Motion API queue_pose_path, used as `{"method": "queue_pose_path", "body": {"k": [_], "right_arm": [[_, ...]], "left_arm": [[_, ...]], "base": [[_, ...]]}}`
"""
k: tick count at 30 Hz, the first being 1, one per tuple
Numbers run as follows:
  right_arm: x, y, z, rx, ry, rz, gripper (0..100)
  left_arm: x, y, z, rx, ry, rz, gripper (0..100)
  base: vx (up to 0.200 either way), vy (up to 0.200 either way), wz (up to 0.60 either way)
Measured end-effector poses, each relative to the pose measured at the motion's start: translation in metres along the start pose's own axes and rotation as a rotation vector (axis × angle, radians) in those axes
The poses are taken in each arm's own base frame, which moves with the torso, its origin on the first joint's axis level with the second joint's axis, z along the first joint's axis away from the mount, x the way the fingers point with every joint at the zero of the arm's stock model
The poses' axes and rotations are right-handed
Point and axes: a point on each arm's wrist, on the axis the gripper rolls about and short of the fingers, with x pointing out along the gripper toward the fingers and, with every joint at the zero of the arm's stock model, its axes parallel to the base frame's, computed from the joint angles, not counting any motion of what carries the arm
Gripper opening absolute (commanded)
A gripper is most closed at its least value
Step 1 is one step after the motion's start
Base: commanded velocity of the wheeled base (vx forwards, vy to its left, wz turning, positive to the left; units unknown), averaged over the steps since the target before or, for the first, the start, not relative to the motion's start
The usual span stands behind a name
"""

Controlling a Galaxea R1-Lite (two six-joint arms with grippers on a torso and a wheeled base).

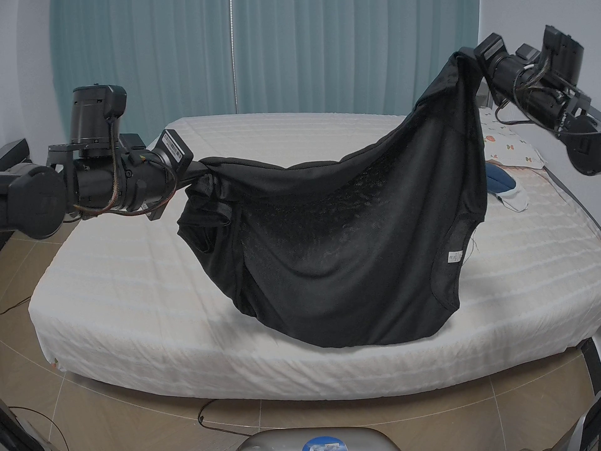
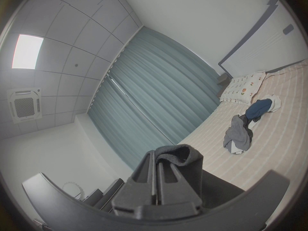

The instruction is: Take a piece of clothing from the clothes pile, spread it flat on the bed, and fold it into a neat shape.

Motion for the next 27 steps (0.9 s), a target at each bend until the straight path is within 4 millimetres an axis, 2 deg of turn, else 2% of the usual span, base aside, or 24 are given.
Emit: {"method": "queue_pose_path", "body": {"k": [9, 23, 27], "right_arm": [[0.028, -0.026, -0.028, -0.003, -0.04, 0.023, 0], [0.06, -0.081, -0.09, -0.009, 0.015, -0.05, 0], [0.068, -0.105, -0.115, -0.015, 0.038, -0.108, 0]], "left_arm": [[0.044, 0.021, 0.003, -0.026, 0.031, 0.055, 0], [0.108, 0.06, -0.009, -0.127, 0.092, 0.15, 0], [0.125, 0.076, -0.018, -0.142, 0.12, 0.189, 0]], "base": [[0.2, 0.0, 0.0], [0.2, 0.0, 0.0], [0.0, 0.0, 0.0]]}}
